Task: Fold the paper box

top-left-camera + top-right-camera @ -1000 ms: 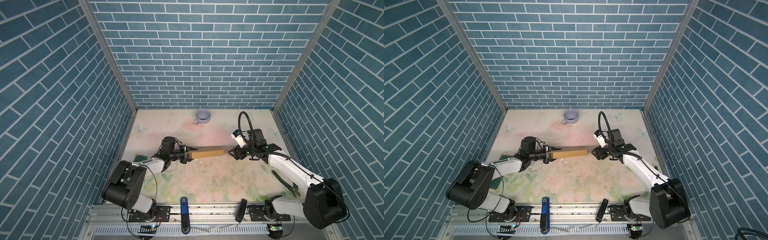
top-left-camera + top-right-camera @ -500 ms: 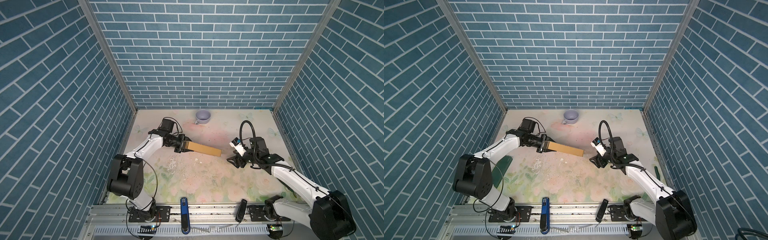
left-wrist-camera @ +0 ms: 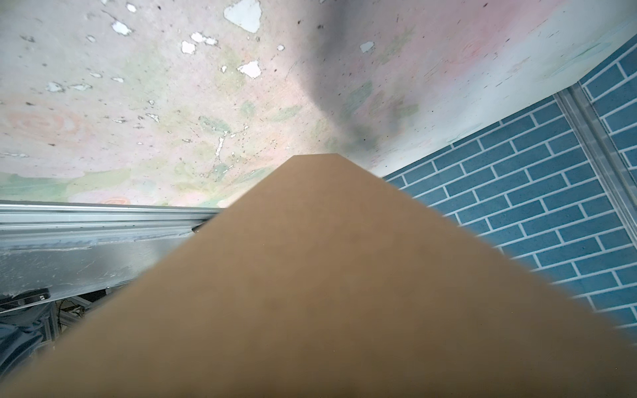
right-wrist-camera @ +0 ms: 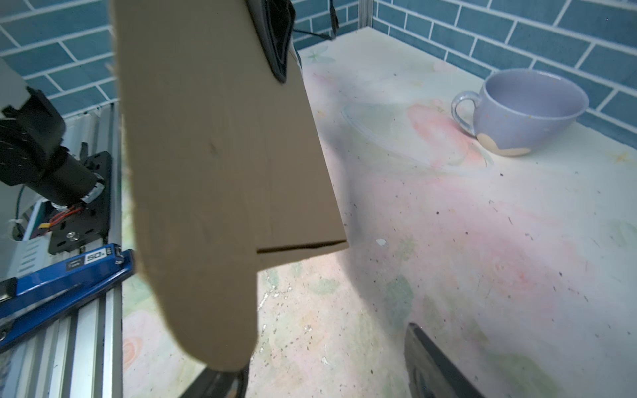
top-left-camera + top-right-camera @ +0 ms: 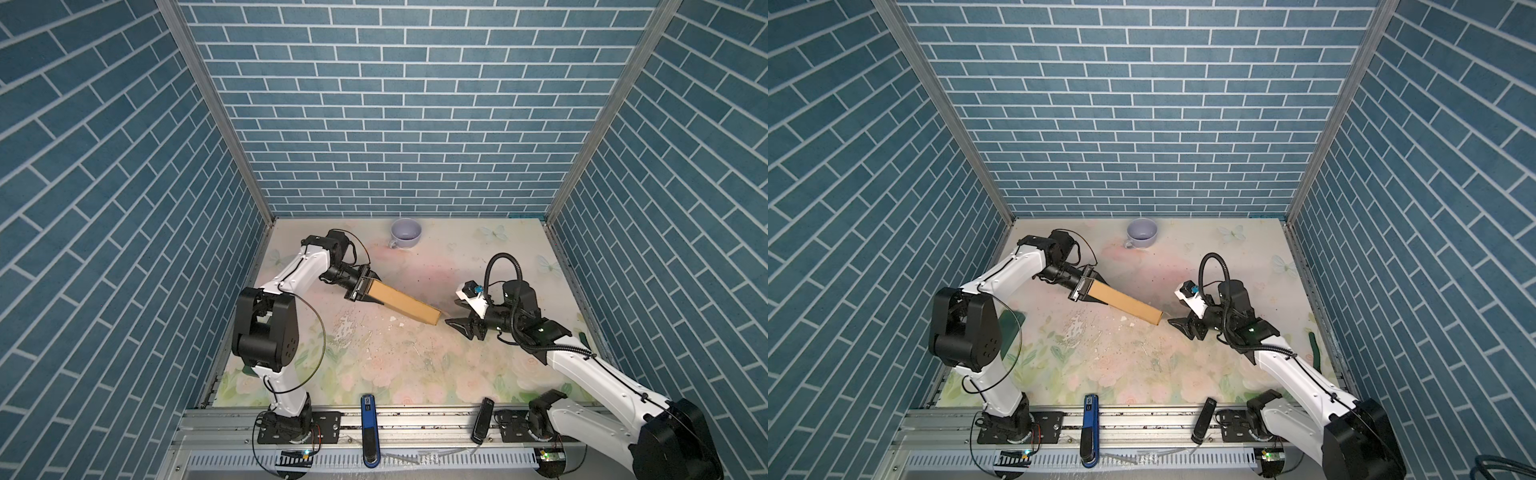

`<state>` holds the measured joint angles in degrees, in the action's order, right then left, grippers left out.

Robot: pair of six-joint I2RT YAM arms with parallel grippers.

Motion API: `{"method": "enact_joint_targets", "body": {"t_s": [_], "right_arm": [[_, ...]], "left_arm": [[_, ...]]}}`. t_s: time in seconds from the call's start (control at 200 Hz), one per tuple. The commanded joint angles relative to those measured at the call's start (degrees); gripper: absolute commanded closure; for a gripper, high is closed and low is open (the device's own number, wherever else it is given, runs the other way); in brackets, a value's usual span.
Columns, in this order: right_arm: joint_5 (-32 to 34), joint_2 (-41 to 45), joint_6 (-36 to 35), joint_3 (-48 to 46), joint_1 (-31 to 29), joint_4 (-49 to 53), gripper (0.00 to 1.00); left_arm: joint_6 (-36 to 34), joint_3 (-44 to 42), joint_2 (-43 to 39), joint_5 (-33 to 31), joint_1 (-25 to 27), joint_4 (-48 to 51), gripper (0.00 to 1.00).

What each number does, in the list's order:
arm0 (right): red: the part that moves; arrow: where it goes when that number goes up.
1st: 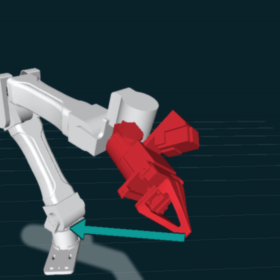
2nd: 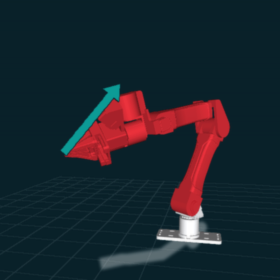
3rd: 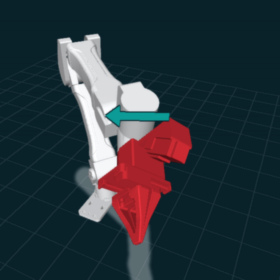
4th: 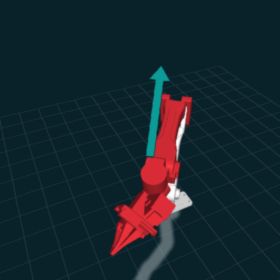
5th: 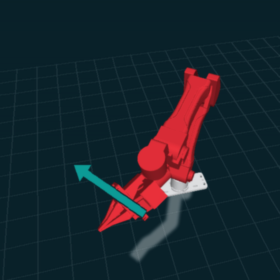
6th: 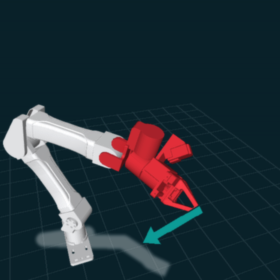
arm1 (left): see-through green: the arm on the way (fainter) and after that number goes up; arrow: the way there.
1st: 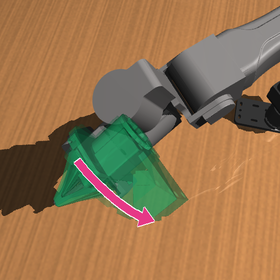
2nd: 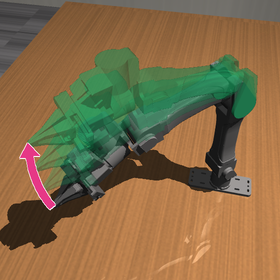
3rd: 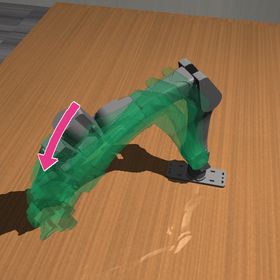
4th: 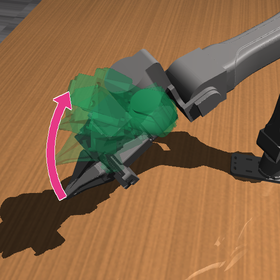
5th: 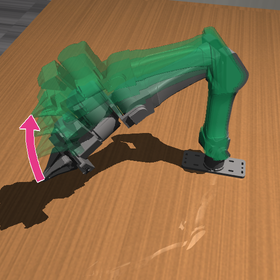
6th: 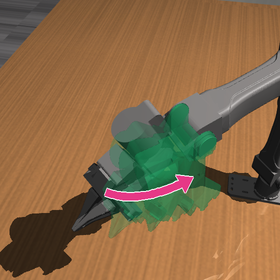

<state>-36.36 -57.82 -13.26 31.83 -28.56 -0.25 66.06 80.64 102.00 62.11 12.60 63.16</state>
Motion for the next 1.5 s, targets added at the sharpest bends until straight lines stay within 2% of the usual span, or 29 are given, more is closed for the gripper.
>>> {"method": "enact_joint_targets", "body": {"t_s": [0.0,0.28,0.54,1.495], "right_arm": [[-4.13,1.25,-0.41,-0.77,-1.18,-2.95,0.30],[-0.62,1.39,-2.36,0.56,-4.97,2.18,0.30],[4.01,0.75,-1.77,-0.55,-6.36,-4.32,0.29],[-2.54,-9.04,0.07,0.62,-7.56,-16.75,0.29]], "left_arm": [[-1.90,0.44,0.57,1.49,-0.42,1.82,0.93],[-1.66,2.71,1.94,1.44,-1.35,0.82,0.94],[-2.02,2.72,1.48,1.25,-1.35,1.32,0.94],[-1.46,1.11,-0.81,1.22,-1.26,-0.57,0.97]]}}
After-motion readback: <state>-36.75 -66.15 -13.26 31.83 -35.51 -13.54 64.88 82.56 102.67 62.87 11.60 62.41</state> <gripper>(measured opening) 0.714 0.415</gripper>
